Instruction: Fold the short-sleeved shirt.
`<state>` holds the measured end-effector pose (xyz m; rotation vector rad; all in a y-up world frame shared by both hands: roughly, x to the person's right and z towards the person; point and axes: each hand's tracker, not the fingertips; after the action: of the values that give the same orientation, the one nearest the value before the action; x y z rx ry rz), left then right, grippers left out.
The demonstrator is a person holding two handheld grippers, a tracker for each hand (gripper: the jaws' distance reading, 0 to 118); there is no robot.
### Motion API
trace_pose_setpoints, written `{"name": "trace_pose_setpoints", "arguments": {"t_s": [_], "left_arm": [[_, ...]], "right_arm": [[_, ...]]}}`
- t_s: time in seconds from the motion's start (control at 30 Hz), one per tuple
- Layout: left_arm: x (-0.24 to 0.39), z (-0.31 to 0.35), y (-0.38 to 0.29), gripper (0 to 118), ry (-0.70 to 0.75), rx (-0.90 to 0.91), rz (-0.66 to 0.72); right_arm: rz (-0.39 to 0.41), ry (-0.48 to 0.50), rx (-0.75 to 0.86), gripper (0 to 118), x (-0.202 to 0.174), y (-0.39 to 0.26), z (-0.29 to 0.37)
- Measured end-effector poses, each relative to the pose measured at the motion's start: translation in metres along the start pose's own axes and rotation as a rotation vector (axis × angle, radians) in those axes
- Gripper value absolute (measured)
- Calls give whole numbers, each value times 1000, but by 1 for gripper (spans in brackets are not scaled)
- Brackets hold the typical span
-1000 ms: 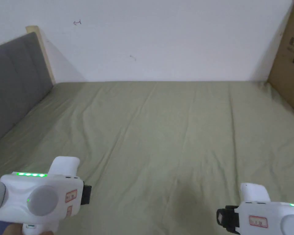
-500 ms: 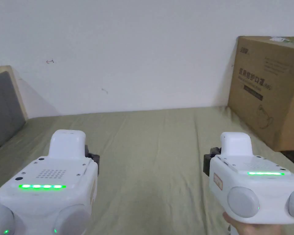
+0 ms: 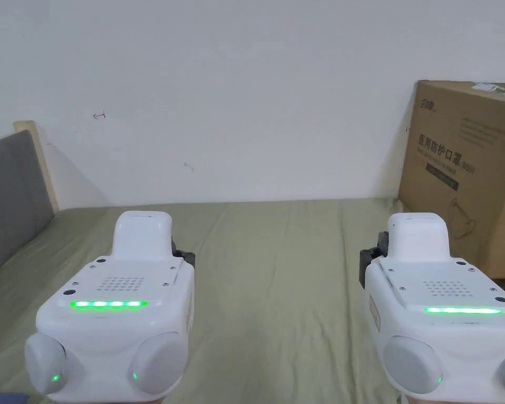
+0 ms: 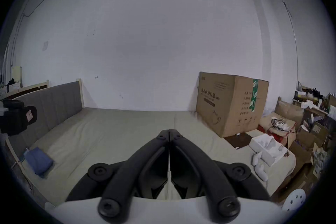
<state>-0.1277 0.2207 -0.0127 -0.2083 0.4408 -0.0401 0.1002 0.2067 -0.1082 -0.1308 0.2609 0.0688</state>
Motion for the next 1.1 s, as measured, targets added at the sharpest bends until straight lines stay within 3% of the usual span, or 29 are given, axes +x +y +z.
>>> {"name": "trace_pose_setpoints", "arguments": {"t_s": [0.07,0.13,0.2,0.3,0.37,0.4,0.47,0.5,0.7,1.1], "left_arm": [[0,0,0,7,7,-3,0],[-1,-2,0,43,24,-8,3],[-3,-5,0,90,30,-30,15],[-11,-9,-3,102,-51,-50,59],[-12,-6,-2,114,-50,-44,68],[-13,-4,-1,114,-48,-40,68],[-12,-2,0,114,-34,-22,55],[-11,-1,1,114,-23,-18,46],[-15,-2,7,114,38,-70,125],[6,0,9,114,99,35,-58]], "right_arm": [[3,5,1,0,-2,1,-1],[14,11,-1,0,-5,0,-3],[16,15,-11,4,-7,-1,-5],[6,27,-12,11,-9,0,-7],[11,22,-2,45,-11,4,-8],[12,17,4,77,-12,5,-9],[-4,25,16,106,-11,7,-10],[-7,31,14,112,-11,7,-10],[16,42,7,113,-17,3,-11],[13,51,-10,115,-13,4,-18]]}}
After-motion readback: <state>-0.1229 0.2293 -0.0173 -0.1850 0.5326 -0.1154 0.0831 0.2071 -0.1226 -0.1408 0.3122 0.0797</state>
